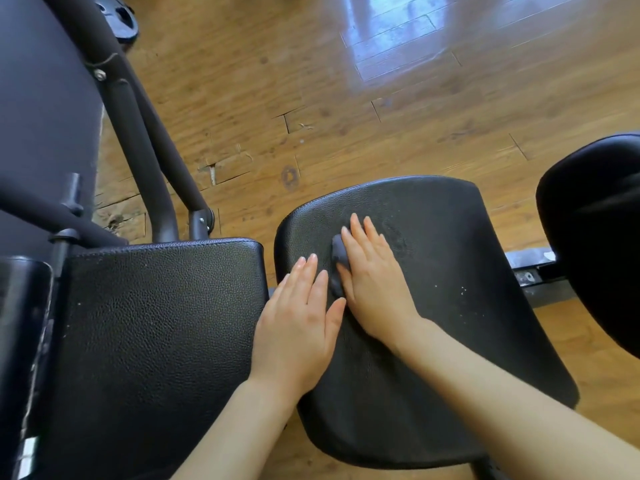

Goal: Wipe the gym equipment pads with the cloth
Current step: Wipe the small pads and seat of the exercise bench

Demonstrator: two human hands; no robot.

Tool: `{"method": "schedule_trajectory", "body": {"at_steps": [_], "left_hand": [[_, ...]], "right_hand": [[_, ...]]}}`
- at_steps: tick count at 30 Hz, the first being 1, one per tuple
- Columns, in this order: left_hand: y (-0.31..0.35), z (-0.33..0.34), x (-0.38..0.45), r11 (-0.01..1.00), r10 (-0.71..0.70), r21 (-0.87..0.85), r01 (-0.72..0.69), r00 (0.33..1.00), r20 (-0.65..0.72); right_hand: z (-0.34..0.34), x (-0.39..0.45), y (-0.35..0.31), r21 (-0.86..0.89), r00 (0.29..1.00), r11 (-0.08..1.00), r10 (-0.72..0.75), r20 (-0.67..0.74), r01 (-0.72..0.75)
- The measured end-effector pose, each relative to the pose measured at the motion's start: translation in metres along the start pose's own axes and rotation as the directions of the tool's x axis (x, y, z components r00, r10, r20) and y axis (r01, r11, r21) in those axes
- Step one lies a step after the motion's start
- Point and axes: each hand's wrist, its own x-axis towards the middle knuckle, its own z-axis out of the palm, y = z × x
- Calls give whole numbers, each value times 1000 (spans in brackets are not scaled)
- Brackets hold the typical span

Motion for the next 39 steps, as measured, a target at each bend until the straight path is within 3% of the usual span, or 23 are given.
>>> {"method": "schedule_trajectory", "body": {"at_steps": [5, 13, 19, 25, 32, 39], "left_hand": [[0, -1, 0, 1000, 3, 17, -3, 1000, -10], [-2, 0, 0, 999, 13, 31, -12, 1000, -17], [-2, 1, 0, 1000, 7, 23, -7, 1000, -9], [0, 4, 1, 999, 3, 37, -2, 999, -33], [2, 2, 2, 999, -1, 50, 4, 999, -46], [2, 3, 1, 994, 20, 106, -18, 1000, -22]], "right_hand": [[-19, -70, 14, -11, 999, 1000, -22, 27, 22], [0, 8, 6, -89, 985, 996, 11, -170, -26], [-2, -43, 10, -30, 993, 997, -78, -93, 75], [4, 18, -1, 139, 998, 990, 33, -49, -26], [-27, -77, 20, 57, 994, 997, -57, 98, 52], [-4, -2, 6, 56, 999, 997, 50, 2, -50]]}}
